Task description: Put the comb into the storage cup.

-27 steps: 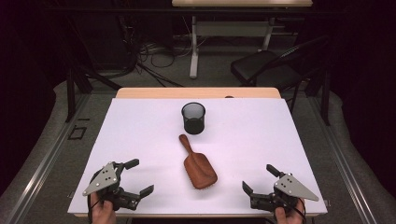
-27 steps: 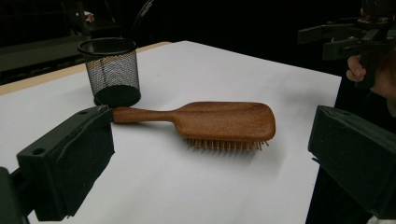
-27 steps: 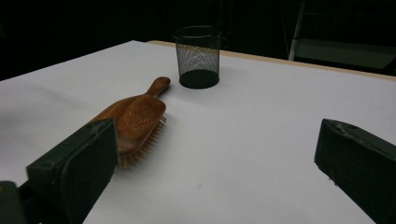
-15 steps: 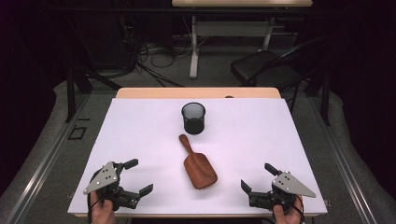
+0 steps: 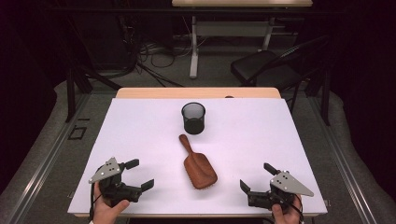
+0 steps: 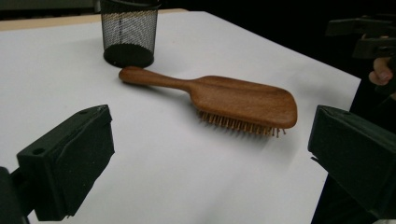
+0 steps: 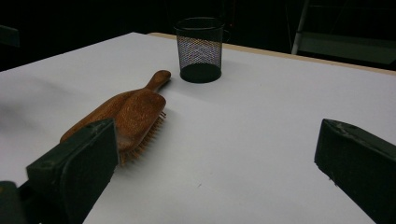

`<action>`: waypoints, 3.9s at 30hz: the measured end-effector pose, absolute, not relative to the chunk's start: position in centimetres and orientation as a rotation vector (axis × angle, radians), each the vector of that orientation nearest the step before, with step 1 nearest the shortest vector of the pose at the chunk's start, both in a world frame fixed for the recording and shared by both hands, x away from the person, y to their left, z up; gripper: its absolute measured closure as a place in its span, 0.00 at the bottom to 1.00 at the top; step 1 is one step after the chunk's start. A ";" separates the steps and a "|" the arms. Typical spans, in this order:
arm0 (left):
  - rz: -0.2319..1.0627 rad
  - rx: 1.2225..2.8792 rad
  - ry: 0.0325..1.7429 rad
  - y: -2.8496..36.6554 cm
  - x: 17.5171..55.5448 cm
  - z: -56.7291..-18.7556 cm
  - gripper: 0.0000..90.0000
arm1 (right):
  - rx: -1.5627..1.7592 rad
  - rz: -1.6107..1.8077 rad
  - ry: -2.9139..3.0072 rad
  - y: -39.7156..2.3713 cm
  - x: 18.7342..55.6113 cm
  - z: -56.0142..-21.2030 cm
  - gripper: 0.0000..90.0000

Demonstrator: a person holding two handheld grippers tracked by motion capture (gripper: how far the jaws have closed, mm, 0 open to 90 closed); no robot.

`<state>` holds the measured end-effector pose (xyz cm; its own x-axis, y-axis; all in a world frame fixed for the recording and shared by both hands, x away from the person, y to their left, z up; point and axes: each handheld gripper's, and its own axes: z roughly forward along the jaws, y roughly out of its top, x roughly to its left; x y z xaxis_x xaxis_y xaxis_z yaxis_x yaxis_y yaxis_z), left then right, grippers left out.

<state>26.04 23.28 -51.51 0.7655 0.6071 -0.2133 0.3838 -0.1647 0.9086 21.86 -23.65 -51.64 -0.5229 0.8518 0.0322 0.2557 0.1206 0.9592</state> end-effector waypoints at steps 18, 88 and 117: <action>0.332 1.808 0.960 23.0 26.9 -51.3 0.01 | 1.078 1.408 1.874 -23.7 21.8 -51.8 0.00; 0.226 2.088 1.052 12.1 38.3 -46.6 0.64 | 1.090 1.397 1.904 -23.9 22.2 -52.2 0.01; 0.225 2.160 1.111 9.0 40.4 -49.4 1.00 | 1.111 1.401 1.893 -24.4 22.3 -52.2 0.02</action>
